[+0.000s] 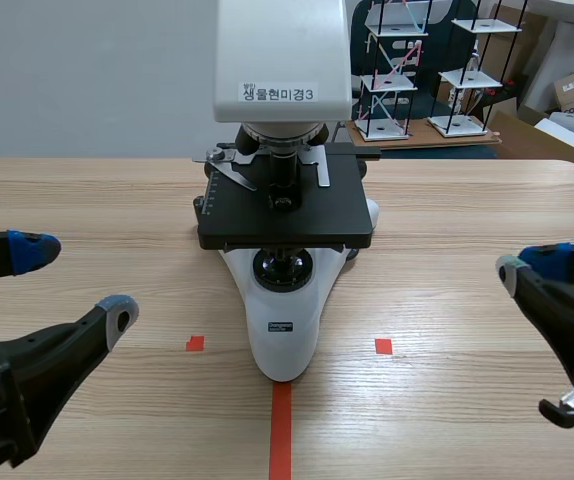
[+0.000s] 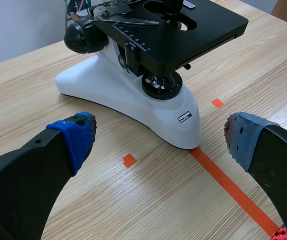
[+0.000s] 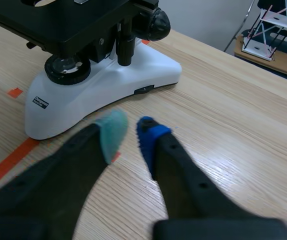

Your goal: Point at the coarse focus knob

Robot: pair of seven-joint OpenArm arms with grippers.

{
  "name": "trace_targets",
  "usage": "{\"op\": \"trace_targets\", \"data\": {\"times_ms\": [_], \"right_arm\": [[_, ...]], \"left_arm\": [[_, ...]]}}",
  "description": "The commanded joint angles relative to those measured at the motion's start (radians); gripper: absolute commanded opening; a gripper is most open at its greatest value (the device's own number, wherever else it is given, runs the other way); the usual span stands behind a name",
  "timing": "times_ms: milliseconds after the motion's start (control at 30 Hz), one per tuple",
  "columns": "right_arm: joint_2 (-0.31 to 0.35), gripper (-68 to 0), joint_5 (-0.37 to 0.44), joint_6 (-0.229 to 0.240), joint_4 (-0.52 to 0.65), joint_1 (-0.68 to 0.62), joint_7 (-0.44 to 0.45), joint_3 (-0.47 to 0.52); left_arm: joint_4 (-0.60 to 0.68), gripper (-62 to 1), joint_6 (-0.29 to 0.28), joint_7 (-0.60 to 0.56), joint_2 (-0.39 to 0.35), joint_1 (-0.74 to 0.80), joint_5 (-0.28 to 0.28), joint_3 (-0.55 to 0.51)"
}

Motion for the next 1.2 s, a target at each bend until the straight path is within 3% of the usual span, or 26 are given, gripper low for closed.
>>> {"op": "trace_targets", "data": {"times_ms": [0,667,833,1167], "right_arm": [[0.011,-67.9,0.002,-0.005,0.011,0.018,0.021,0.001],[0.013,-67.6,-0.013,-0.023,-0.006,0.135,0.011,0.001],[0.013,-67.6,-0.008,-0.023,-0.006,0.230,-0.071,0.001],[0.034,-67.6,0.079,-0.023,0.009,0.450,-0.232,0.001]], "left_arm": [[0.006,-6.9,0.000,-0.008,0.003,0.005,-0.010,-0.004],[0.006,-6.9,0.000,-0.008,0.003,0.005,-0.010,-0.004],[0.006,-6.9,0.000,-0.008,0.003,0.005,-0.010,-0.004],[0.006,-6.9,0.000,-0.008,0.003,0.005,-0.010,-0.004]]}}
